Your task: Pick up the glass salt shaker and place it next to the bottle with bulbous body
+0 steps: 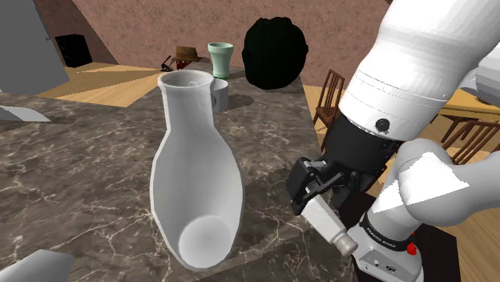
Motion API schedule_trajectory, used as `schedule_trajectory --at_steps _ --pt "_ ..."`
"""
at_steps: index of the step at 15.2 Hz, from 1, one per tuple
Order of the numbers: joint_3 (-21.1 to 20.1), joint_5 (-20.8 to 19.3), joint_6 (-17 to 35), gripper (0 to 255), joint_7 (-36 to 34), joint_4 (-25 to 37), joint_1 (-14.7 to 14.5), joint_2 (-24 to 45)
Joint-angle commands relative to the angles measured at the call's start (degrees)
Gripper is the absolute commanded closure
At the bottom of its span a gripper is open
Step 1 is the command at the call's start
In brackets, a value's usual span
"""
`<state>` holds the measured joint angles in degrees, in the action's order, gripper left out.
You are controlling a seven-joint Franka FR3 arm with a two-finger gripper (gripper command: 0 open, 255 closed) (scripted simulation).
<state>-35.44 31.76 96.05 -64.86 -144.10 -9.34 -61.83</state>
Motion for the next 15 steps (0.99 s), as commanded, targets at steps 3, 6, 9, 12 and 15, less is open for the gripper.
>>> schedule_trajectory --at_steps 3,6,9,12,15 --pt "0.0 -0.1 -0.1 0 0.0 -0.1 0.0 0.0" --pt "1.9 -1.7 -3.3 0 -0.4 3.4 0.5 0.4" --pt "3.4 -3.0 -6.2 0 -0.7 6.8 0.9 1.0" --pt "3.4 -3.0 -6.2 0 -0.7 6.8 0.9 1.0" --pt "3.4 -3.0 -6.2 0 -0.7 6.8 0.9 1.0"
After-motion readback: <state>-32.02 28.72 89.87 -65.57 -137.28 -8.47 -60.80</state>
